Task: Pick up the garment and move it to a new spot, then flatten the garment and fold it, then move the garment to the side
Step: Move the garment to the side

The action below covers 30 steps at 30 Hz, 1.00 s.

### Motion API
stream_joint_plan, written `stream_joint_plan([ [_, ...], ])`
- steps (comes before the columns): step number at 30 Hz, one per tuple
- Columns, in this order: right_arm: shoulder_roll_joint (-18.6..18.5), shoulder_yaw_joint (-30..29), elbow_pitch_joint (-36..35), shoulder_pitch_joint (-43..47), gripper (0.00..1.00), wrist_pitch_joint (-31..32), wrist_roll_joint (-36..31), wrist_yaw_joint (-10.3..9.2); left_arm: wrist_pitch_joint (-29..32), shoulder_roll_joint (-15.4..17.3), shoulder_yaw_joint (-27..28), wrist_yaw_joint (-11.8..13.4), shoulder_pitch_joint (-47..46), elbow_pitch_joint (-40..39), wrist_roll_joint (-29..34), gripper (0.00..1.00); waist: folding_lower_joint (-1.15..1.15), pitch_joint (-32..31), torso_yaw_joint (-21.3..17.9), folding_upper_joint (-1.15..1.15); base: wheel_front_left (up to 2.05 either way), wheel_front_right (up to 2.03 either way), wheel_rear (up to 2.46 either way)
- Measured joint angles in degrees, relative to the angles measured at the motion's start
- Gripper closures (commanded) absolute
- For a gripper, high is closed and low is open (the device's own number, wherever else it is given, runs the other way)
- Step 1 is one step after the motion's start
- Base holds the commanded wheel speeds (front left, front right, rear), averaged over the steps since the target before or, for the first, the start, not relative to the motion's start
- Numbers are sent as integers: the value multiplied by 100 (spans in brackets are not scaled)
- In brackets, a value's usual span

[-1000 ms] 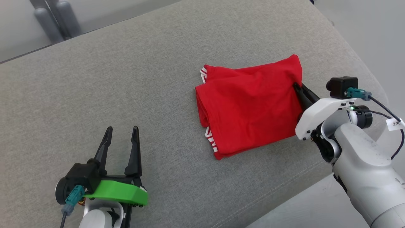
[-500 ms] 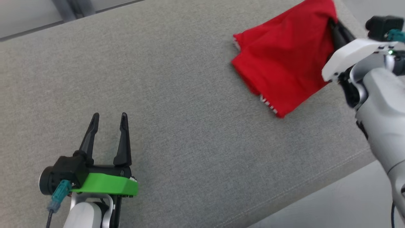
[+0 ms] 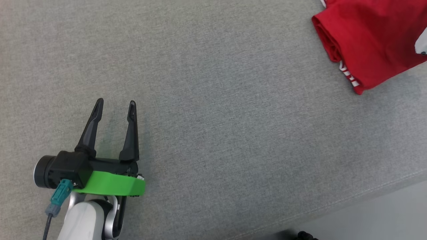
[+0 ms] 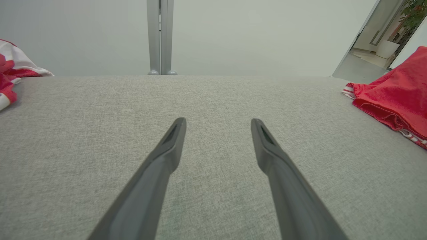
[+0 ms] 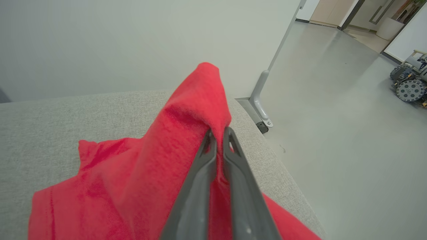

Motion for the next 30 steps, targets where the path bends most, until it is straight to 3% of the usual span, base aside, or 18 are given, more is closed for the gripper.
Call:
stream_joint_plan([
  [3, -88, -148, 132, -41, 100, -13, -205, 0, 7, 4, -22, 8, -5, -41, 22, 0, 0, 143, 130, 0, 0, 0, 0],
  [4, -131, -255, 180, -47, 85, -15, -254, 0, 7, 7, -26, 13, -7, -43, 23, 0, 0, 186, 172, 0, 0, 0, 0],
  [5, -177, -338, 207, -48, 57, -15, -303, 0, 7, 5, -34, 19, -10, -45, 23, 0, 0, 214, 204, 0, 0, 0, 0],
  [6, -268, -438, 208, -51, 9, -15, -436, 0, 5, 2, -51, 35, -14, -49, 24, 0, 0, 244, 243, 0, 0, 0, 0],
  [7, -383, -567, 177, -57, 0, -21, -595, 0, 4, -3, -58, 35, -16, -48, 24, 0, 0, 270, 281, 0, 0, 0, 0],
  [11, -489, -1113, -135, 8, 0, -38, -1079, 0, -42, -19, -56, 56, -58, -10, 21, 0, 0, 297, 381, 0, 0, 0, 0],
  [17, -41, -1616, -701, 401, 0, -38, -1543, 0, -135, -77, -46, 63, -59, 157, -89, 0, 0, 103, 386, 0, 0, 0, 0],
  [30, 846, -1315, -2073, 1585, 0, -40, -1380, 0, -394, -268, 221, 48, -47, 970, -477, 0, -1, -816, 522, 0, 0, 0, 0],
])
